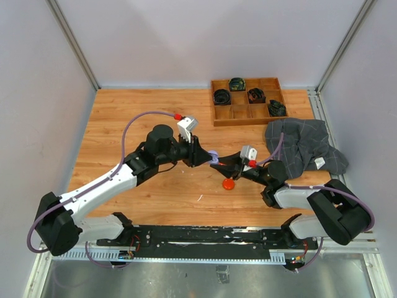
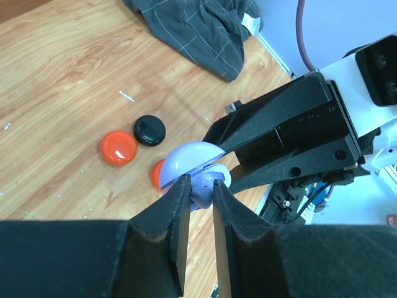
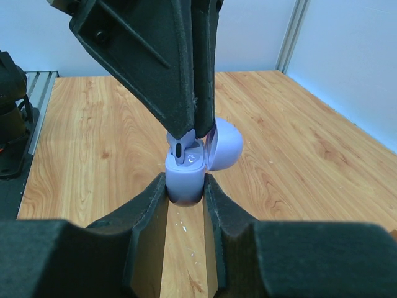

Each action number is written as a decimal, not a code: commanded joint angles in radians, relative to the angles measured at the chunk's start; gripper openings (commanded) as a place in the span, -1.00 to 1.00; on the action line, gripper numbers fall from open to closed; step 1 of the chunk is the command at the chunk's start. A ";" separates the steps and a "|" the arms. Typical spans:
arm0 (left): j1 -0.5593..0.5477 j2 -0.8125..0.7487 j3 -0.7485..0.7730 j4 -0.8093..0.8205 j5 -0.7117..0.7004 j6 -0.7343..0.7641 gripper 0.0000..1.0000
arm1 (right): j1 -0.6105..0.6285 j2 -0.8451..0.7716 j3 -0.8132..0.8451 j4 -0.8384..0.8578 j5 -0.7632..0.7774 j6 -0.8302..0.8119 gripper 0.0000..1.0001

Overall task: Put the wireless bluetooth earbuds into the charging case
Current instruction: Place the earbud in the charging case.

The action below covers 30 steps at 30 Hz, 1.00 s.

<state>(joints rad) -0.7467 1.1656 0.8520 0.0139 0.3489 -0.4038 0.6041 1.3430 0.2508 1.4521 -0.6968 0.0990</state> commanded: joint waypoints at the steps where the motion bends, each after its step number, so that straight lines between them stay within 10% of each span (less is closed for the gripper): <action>1: -0.011 0.015 0.053 -0.009 0.100 0.000 -0.53 | 0.023 -0.011 0.005 0.000 -0.020 -0.037 -0.75; 22: -0.015 0.021 0.091 -0.150 -0.005 0.091 -0.39 | 0.029 -0.081 0.031 -0.121 -0.026 -0.038 -0.95; 30: -0.015 -0.002 0.114 -0.177 -0.052 0.045 -0.01 | 0.034 -0.131 0.065 -0.310 0.017 -0.104 -0.99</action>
<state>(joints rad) -0.7563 1.1870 0.9218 -0.1337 0.3473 -0.3416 0.6178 1.2556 0.2695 1.2194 -0.6971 0.0509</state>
